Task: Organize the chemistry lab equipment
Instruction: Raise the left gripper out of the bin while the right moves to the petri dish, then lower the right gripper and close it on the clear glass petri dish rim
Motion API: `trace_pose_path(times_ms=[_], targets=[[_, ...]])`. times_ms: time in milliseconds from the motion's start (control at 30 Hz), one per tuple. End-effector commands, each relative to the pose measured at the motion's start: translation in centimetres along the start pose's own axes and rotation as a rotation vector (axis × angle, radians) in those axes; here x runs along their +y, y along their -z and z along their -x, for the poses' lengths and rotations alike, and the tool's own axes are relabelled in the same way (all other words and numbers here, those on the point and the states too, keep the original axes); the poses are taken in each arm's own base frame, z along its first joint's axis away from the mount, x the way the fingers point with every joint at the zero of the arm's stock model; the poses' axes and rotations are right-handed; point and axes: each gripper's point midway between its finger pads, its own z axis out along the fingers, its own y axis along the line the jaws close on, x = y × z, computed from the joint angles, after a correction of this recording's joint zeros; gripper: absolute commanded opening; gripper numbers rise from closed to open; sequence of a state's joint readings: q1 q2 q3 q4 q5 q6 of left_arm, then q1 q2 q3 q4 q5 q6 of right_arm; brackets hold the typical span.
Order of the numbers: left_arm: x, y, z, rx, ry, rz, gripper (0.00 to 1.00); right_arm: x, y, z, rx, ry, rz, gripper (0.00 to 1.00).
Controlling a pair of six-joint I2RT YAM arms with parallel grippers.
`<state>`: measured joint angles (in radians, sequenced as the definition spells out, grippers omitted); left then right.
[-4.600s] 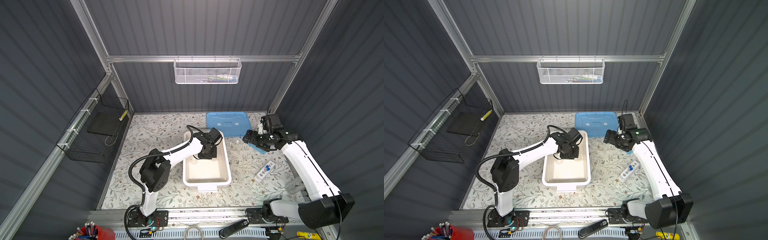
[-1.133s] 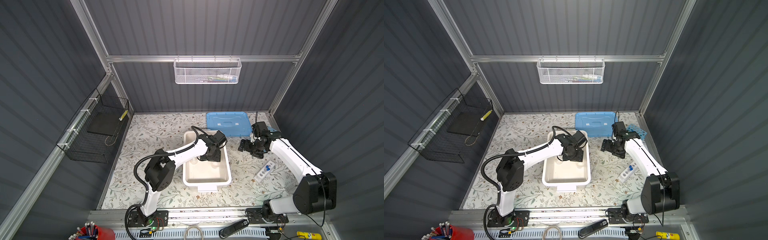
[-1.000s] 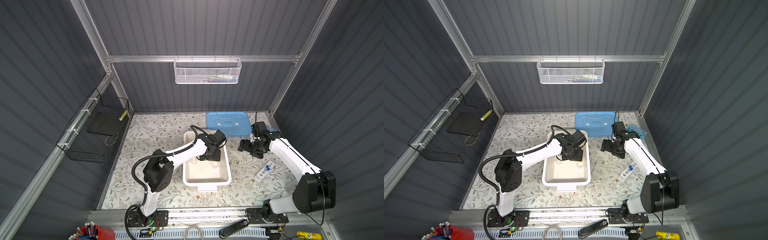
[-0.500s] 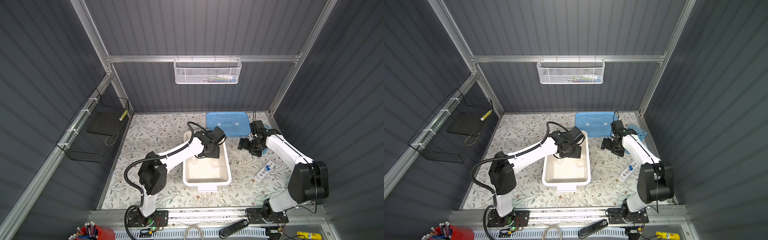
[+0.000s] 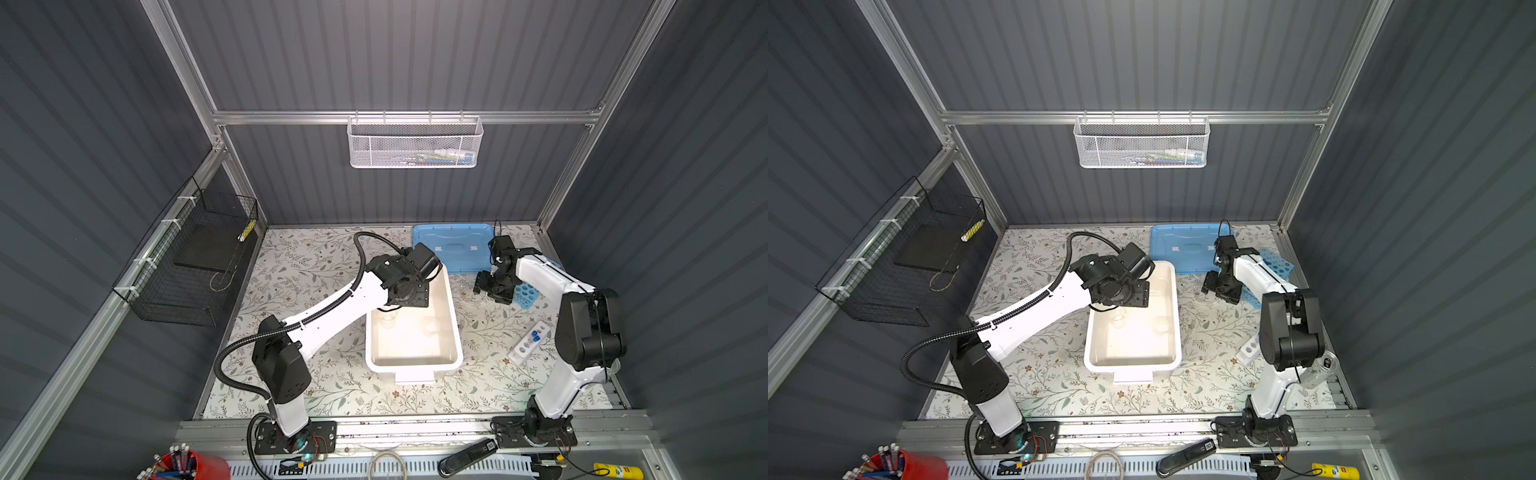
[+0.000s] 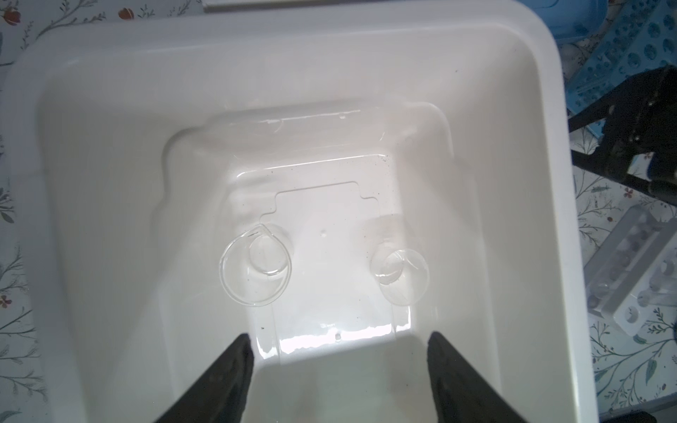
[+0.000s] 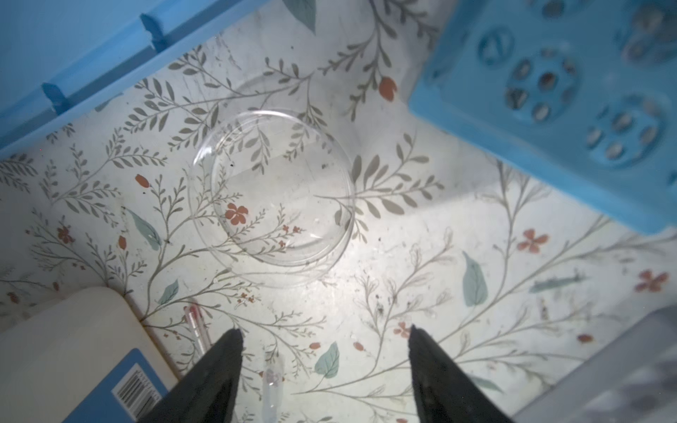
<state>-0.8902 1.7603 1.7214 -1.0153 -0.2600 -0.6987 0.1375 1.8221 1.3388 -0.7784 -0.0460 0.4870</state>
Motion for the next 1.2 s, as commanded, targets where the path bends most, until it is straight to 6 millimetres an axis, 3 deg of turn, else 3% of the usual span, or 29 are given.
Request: trace_pose_path(times_ms=[0,233,600,1167], targets=[[1.8,1.4,1.0,-0.033,-0.006,0.030,0.76,-0.2,-0.8,0.7,0.005,-0.010,-0.025,0.64],[2.8,2.2,2.1,-0.069,0.003,0.017,0.76,-0.8,-2.6,1.3,0.027,-0.010,-0.075,0.52],[2.4,2.4,3.3,-0.093,-0.011,-0.016,0.76,-1.1,-5.4,1.3,0.063,-0.025,-0.091,0.39],[2.1,2.5,3.5,-0.094,0.006,-0.067,0.76,-1.5,-5.7,1.1,0.067,-0.012,-0.099,0.19]])
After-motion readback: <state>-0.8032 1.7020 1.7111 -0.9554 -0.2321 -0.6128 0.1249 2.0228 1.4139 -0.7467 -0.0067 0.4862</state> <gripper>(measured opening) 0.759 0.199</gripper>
